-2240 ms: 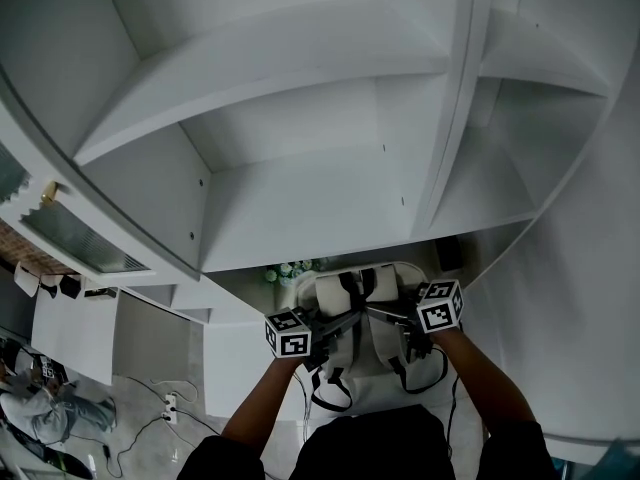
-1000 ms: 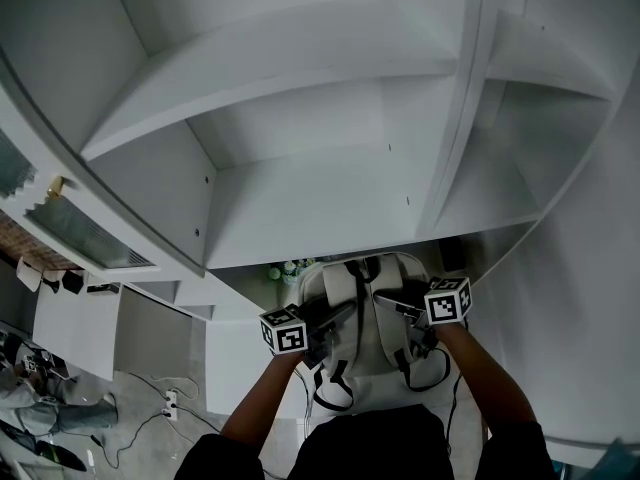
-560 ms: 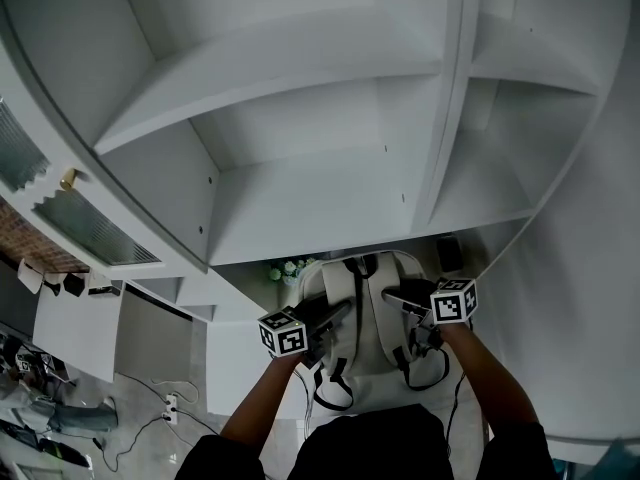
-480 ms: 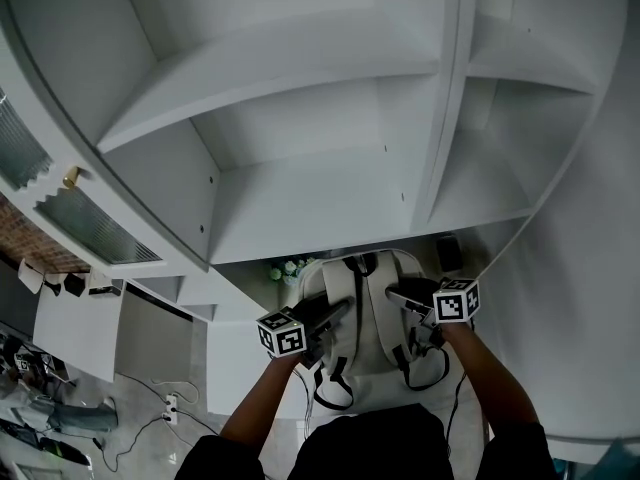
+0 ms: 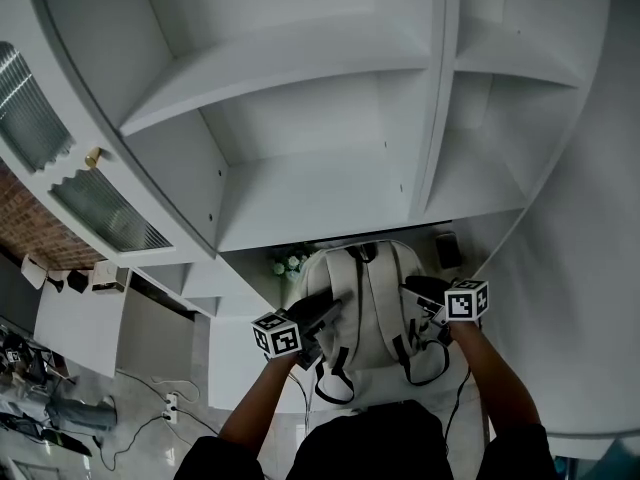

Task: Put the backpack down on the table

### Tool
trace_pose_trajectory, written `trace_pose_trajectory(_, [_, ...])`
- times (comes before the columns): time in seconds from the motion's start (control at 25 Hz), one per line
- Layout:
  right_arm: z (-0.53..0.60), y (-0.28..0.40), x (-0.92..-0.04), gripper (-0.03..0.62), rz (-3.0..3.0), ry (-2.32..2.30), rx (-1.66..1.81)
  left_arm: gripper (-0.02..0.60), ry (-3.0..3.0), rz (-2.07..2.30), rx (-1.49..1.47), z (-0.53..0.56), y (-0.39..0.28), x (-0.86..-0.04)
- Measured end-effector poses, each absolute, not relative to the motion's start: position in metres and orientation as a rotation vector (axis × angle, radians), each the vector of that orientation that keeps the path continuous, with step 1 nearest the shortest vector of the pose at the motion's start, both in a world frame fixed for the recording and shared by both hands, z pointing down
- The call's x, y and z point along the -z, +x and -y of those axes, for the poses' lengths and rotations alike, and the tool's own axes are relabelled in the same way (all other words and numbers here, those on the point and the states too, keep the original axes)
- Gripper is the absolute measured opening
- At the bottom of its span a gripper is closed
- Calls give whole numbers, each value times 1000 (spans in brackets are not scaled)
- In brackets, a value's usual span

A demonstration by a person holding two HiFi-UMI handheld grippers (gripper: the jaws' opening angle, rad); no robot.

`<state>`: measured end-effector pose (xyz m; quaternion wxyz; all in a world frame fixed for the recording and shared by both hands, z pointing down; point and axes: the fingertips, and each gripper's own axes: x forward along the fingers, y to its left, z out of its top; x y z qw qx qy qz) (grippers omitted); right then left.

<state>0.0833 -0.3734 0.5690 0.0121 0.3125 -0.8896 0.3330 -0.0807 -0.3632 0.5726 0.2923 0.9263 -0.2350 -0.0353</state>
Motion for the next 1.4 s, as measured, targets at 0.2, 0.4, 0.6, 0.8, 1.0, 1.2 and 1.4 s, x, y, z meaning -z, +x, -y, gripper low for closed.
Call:
trace_pose_trajectory(0.2, [354, 81, -555, 190, 2832, 1009, -1093, 195, 2467, 626, 112, 342, -85, -567])
trace_pose_trajectory(0.4, [326, 73, -545, 189, 2815, 1015, -975, 195, 2491, 610, 106, 316, -81, -561])
trace_pose_trajectory(0.6, [291, 66, -542, 151, 2781, 1055, -823, 157, 2555, 572, 26, 281, -70, -559])
trace_pose_trajectory(0.8, [264, 68, -527, 44, 2797, 1172, -782, 37, 2519, 625, 113, 258, -73, -543])
trace_pose_trajectory(1.0, [234, 65, -513, 23, 2815, 1260, -730, 17, 2582, 666, 144, 228, -64, -525])
trace_pose_trajectory(1.2, [203, 59, -499, 23, 2825, 1294, -594, 17, 2621, 743, 184, 198, -40, -506])
trace_pose_trajectory(1.4, [165, 54, -492, 23, 2831, 1297, -441, 17, 2606, 949, 141, 169, -19, -501])
